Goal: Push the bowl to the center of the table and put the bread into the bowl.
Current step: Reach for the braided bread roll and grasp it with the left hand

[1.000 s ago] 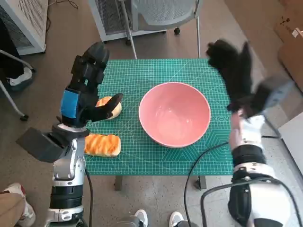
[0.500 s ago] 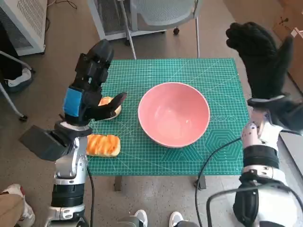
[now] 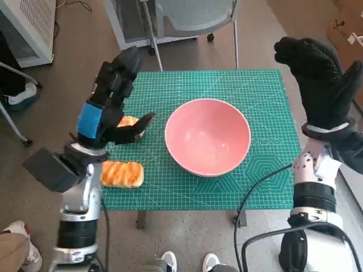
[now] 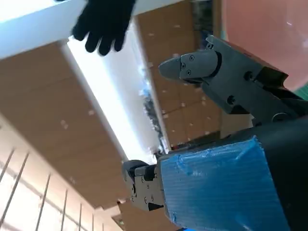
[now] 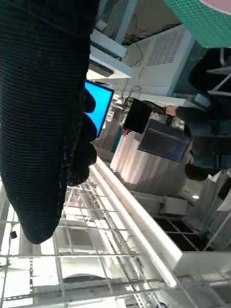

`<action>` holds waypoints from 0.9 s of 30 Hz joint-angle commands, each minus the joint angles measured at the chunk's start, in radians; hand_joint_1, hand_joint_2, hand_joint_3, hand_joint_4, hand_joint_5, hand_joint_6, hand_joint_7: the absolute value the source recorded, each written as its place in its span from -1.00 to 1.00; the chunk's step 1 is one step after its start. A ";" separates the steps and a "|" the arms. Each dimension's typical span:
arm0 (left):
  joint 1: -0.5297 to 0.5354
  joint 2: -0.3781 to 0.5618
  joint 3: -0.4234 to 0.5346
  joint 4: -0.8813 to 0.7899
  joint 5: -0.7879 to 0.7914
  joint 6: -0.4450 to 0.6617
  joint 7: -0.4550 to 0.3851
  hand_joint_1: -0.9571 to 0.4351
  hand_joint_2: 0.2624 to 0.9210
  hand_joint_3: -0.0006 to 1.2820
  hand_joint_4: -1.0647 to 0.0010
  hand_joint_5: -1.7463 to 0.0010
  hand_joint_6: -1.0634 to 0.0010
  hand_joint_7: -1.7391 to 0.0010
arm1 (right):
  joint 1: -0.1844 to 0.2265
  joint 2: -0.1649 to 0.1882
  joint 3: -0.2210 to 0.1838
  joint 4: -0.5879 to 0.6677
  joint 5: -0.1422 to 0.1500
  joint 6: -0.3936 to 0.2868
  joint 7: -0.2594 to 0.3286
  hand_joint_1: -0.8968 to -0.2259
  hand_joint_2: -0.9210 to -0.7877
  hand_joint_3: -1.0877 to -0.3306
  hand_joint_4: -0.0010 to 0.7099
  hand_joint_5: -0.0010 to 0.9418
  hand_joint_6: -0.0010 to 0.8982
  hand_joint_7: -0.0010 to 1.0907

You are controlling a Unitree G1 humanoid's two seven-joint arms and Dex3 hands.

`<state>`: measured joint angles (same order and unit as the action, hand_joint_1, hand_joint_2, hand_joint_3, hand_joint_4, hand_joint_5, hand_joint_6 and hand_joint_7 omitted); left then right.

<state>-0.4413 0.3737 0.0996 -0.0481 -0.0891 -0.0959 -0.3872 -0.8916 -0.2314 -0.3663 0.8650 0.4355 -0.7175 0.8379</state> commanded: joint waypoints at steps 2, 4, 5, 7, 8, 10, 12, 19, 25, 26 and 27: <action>0.023 0.385 -0.113 -0.320 0.255 0.518 -0.245 0.33 0.10 -0.61 1.00 0.99 0.94 0.81 | 0.034 0.001 0.007 -0.004 0.001 0.022 -0.020 -0.21 -1.00 0.13 -0.26 -0.99 -0.16 -0.98; 0.018 0.428 -0.140 -0.363 0.285 0.615 -0.283 0.34 0.15 -0.77 1.00 1.00 0.92 0.88 | 0.033 0.002 0.006 -0.002 0.002 0.023 -0.021 -0.21 -1.00 0.13 -0.26 -0.99 -0.16 -0.98; 0.020 0.440 -0.151 -0.383 0.303 0.650 -0.292 0.33 0.16 -0.81 1.00 1.00 0.90 0.90 | 0.033 0.002 0.006 0.000 0.003 0.022 -0.018 -0.21 -1.00 0.13 -0.26 -0.99 -0.16 -0.98; 0.026 0.449 -0.167 -0.413 0.334 0.692 -0.299 0.33 0.17 -0.86 1.00 1.00 0.88 0.92 | 0.031 0.003 0.006 0.002 0.003 0.021 -0.016 -0.21 -1.00 0.13 -0.26 -0.99 -0.16 -0.98; 0.039 0.452 -0.176 -0.427 0.359 0.700 -0.297 0.31 0.17 -0.88 1.00 1.00 0.86 0.92 | 0.029 0.004 0.007 0.007 0.003 0.019 -0.014 -0.21 -1.00 0.13 -0.26 -0.99 -0.16 -0.98; 0.056 0.456 -0.190 -0.447 0.390 0.719 -0.295 0.28 0.17 -0.90 1.00 1.00 0.82 0.92 | 0.026 0.006 0.008 0.013 0.002 0.015 -0.013 -0.20 -1.00 0.13 -0.26 -0.99 -0.17 -0.98; 0.061 0.455 -0.204 -0.462 0.411 0.752 -0.295 0.29 0.18 -0.91 1.00 1.00 0.79 0.93 | 0.023 0.008 0.009 0.019 0.000 0.012 -0.013 -0.20 -1.00 0.13 -0.26 -0.99 -0.17 -0.99; 0.051 0.467 -0.294 -0.491 0.517 0.859 -0.307 0.44 0.22 -0.92 0.99 1.00 0.69 0.94 | 0.005 0.011 0.010 0.046 0.006 0.015 -0.004 -0.20 -1.00 0.11 -0.26 -0.99 -0.17 -0.99; 0.048 0.462 -0.353 -0.482 0.580 0.897 -0.304 0.51 0.26 -0.93 0.94 0.99 0.63 0.97 | -0.007 0.013 0.012 0.062 0.011 0.018 0.005 -0.23 -1.00 0.12 -0.25 -0.99 -0.18 -0.99; 0.047 0.463 -0.364 -0.474 0.590 0.897 -0.304 0.51 0.27 -0.93 0.92 0.99 0.62 0.97 | -0.008 0.014 0.011 0.063 0.013 0.019 0.007 -0.23 -1.00 0.12 -0.25 -0.99 -0.18 -0.99; 0.046 0.463 -0.371 -0.469 0.597 0.897 -0.304 0.51 0.27 -0.93 0.92 0.99 0.62 0.97 | -0.009 0.014 0.011 0.065 0.015 0.021 0.009 -0.24 -1.00 0.12 -0.25 -0.99 -0.18 -0.99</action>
<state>-0.3931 0.8267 -0.2448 -0.5246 0.4737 0.7918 -0.6865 -0.8983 -0.2212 -0.3538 0.9110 0.4385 -0.7123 0.8379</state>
